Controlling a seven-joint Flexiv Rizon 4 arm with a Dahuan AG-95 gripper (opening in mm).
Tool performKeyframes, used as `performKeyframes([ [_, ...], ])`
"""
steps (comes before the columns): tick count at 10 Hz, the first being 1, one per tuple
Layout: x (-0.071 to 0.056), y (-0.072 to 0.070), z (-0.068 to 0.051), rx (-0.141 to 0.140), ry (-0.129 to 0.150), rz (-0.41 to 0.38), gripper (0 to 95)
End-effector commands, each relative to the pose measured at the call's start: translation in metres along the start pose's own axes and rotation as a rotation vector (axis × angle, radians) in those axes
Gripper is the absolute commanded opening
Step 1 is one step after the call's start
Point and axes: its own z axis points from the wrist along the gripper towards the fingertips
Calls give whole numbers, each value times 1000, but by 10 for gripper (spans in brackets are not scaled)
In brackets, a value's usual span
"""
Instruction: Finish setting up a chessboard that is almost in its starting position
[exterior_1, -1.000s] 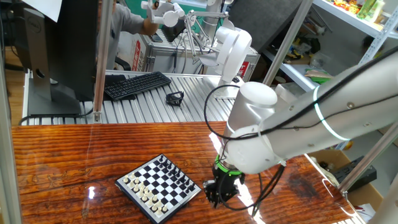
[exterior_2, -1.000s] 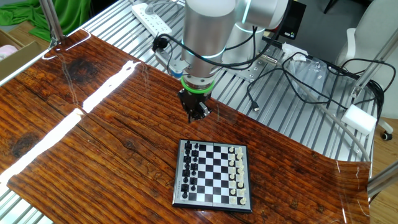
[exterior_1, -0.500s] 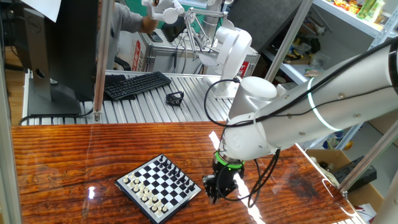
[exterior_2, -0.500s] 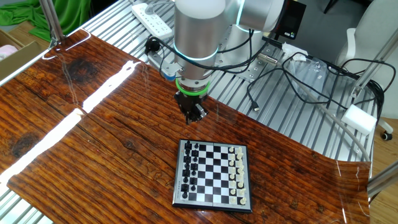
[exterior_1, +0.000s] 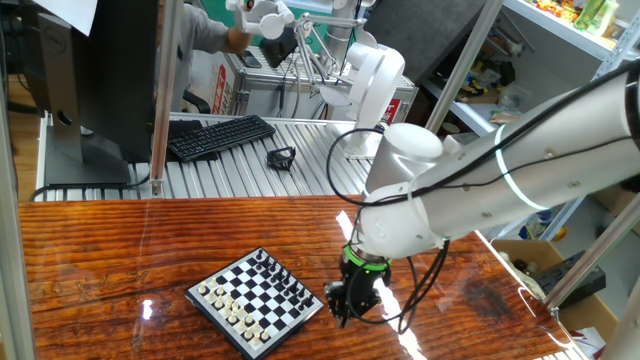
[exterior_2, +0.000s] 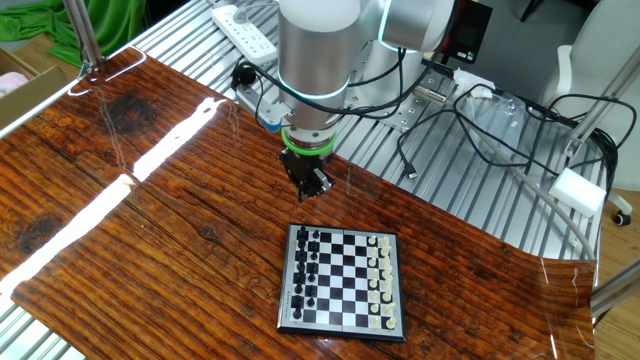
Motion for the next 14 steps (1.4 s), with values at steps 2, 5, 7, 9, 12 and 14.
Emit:
performKeyframes([
  [2, -2, 1, 3, -3, -4, 3, 0],
  [5, -2, 2, 3, -3, -2, 4, 0],
  [7, -3, 2, 4, -6, -2, -1, 0],
  [9, -5, 5, 8, -6, -2, -1, 0],
  [12, -6, 6, 9, -5, 0, 1, 0],
  [14, -6, 6, 9, -10, 1, 6, 0],
])
